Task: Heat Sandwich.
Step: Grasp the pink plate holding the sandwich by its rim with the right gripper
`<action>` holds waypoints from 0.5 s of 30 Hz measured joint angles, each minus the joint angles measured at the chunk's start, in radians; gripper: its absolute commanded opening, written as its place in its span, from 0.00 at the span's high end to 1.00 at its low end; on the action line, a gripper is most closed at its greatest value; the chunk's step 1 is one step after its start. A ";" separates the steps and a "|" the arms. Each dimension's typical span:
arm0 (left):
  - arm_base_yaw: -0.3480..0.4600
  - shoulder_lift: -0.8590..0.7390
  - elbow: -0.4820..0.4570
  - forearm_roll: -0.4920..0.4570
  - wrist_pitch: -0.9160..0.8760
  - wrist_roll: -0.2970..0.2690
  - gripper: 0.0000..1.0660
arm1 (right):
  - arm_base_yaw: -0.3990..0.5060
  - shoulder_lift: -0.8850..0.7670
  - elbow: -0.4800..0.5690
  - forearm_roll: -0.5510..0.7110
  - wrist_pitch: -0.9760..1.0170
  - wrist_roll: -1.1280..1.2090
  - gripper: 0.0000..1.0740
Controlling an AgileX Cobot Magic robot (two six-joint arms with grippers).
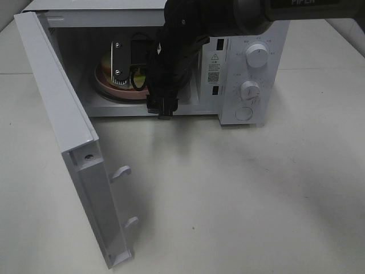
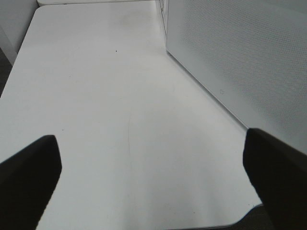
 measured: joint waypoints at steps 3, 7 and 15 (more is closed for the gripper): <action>0.000 0.000 0.000 0.000 0.000 0.000 0.08 | 0.000 0.027 -0.041 0.000 -0.002 0.000 0.29; 0.000 0.000 0.000 0.000 0.000 0.000 0.08 | 0.000 0.073 -0.094 0.000 0.005 0.000 0.29; 0.000 0.000 0.000 0.000 0.000 0.000 0.08 | 0.000 0.163 -0.211 0.000 0.037 0.001 0.29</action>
